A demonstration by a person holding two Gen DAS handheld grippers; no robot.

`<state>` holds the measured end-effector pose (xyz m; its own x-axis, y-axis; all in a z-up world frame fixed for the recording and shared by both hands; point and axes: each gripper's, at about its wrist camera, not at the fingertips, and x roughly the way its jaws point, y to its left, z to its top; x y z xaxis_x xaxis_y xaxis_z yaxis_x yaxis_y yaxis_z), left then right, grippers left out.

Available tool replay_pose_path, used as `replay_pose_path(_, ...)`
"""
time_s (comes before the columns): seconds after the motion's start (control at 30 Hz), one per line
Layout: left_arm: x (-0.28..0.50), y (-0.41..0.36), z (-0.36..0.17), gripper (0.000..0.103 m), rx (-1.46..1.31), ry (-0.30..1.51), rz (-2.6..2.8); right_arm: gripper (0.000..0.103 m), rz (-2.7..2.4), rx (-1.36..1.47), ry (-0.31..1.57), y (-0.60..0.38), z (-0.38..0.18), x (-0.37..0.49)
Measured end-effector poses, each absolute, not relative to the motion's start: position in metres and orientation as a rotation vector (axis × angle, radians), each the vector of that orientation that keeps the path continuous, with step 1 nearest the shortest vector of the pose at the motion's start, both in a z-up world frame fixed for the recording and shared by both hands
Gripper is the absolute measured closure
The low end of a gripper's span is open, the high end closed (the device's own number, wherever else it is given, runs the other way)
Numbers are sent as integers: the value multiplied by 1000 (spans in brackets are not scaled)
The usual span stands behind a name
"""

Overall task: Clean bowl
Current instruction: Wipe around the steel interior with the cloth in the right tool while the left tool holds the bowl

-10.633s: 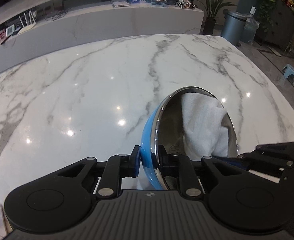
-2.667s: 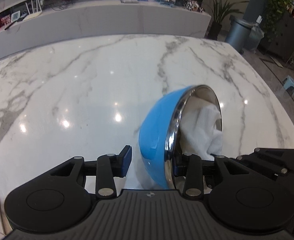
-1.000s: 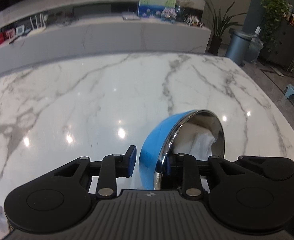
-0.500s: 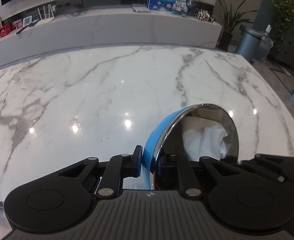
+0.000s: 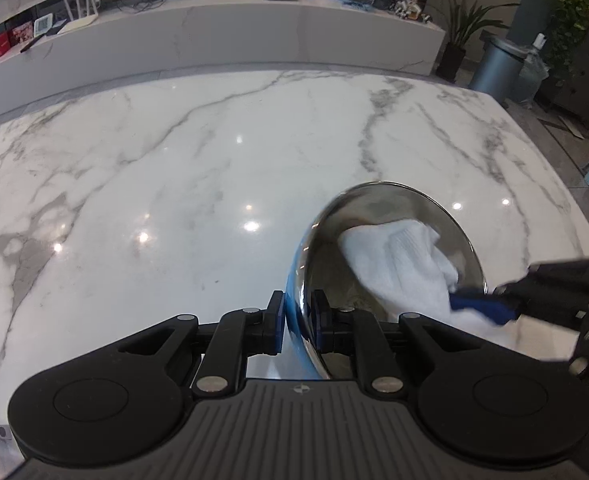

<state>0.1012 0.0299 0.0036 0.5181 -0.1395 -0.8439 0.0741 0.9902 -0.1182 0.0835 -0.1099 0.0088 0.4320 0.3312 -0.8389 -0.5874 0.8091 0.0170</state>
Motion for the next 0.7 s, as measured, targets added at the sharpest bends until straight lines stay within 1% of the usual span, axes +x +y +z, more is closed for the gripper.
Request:
replay_pose_path(0.3,110,39,-7,91,-116,1038,-121,79,632,-297,956,-99,7,106)
replay_pose_path(0.7,103,36,-7,91,-135,1064,-206,79,659,-398,996,-98,7,93)
